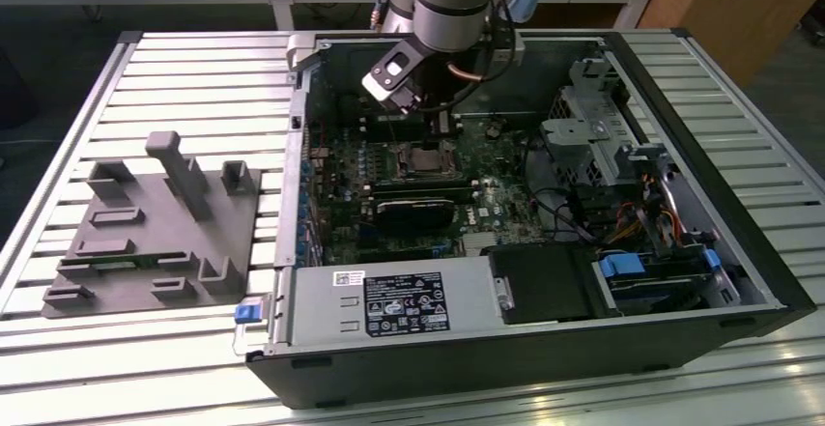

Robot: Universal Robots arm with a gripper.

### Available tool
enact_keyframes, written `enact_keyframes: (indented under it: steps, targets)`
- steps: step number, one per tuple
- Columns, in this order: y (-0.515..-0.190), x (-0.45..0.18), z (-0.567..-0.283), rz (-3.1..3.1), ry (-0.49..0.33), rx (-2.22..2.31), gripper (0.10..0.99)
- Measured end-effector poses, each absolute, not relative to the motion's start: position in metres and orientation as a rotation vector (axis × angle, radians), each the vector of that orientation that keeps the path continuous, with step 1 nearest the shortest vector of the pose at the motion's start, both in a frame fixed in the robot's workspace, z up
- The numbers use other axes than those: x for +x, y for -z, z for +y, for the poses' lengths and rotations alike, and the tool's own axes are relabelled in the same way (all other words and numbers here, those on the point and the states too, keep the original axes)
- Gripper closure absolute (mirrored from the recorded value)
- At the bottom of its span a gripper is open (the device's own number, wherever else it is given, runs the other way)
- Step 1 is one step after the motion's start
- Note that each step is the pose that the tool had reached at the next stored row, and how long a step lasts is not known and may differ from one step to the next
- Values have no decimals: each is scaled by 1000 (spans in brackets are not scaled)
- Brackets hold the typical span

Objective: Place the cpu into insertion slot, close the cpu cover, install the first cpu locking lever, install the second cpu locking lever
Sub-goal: 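Close the cpu cover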

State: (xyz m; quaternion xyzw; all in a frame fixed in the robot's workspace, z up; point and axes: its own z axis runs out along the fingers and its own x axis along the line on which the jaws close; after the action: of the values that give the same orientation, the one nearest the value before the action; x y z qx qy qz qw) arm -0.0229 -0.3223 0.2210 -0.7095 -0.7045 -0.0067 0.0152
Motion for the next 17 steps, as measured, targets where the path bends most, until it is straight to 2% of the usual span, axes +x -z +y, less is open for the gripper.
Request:
enact_keyframes:
  steps: [17]
  targets:
    - [-220, -24, -322, -2394, 16, -1985, 980]
